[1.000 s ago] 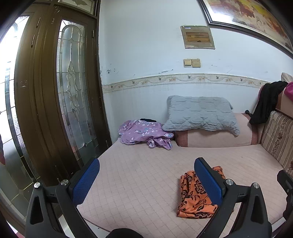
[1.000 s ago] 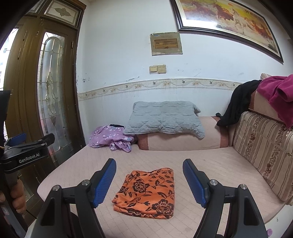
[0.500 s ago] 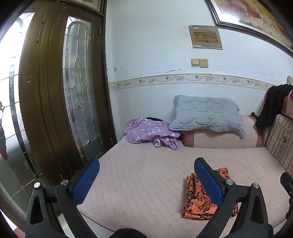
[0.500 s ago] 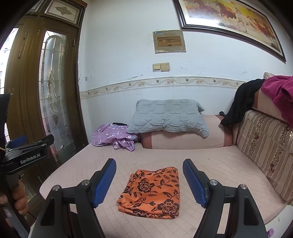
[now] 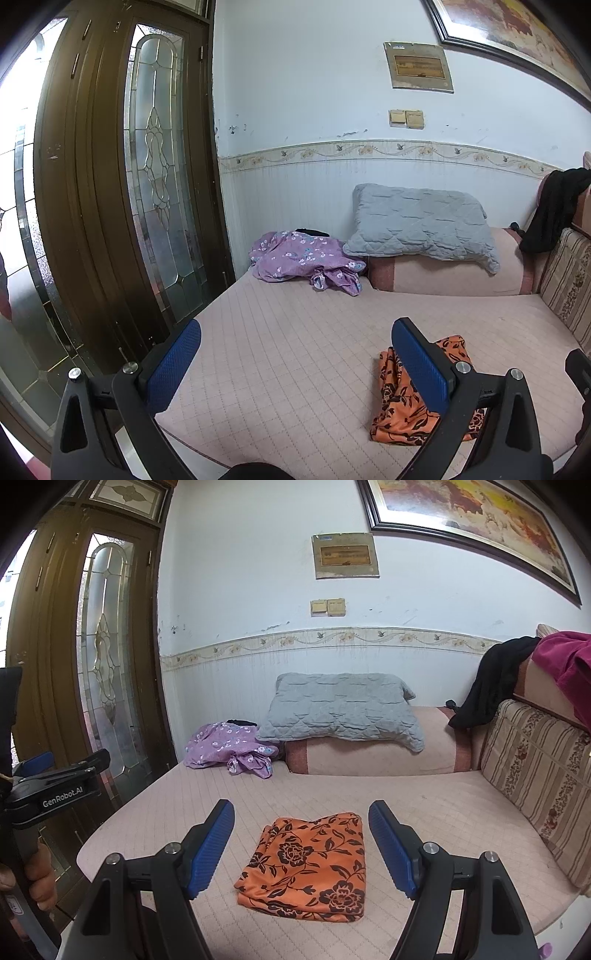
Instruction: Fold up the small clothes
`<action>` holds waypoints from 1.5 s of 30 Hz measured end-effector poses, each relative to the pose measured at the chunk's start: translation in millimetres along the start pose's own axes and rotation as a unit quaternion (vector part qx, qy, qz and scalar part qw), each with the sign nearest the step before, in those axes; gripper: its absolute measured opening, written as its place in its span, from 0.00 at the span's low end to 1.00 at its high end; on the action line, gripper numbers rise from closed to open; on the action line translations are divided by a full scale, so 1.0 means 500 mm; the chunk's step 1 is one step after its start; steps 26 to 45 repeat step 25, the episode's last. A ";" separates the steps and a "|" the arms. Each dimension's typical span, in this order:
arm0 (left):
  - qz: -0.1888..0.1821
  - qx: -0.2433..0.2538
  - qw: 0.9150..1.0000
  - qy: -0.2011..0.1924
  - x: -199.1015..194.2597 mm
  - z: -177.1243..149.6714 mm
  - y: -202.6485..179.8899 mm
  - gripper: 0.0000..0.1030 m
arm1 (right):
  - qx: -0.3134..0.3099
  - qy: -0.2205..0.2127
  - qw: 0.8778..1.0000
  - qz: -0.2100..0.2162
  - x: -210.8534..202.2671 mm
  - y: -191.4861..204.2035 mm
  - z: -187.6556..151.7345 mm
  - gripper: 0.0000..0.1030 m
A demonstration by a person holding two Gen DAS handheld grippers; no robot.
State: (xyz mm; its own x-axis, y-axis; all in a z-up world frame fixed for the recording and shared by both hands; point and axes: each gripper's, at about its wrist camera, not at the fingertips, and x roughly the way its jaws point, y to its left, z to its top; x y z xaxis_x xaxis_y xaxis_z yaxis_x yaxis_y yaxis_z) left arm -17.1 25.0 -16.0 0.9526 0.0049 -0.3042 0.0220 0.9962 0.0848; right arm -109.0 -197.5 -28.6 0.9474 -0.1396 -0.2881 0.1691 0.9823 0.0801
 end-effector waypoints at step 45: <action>-0.014 -0.015 0.996 0.085 0.297 -0.013 -0.031 1.00 | 0.051 0.081 0.994 -0.049 0.306 -0.216 -0.029 0.76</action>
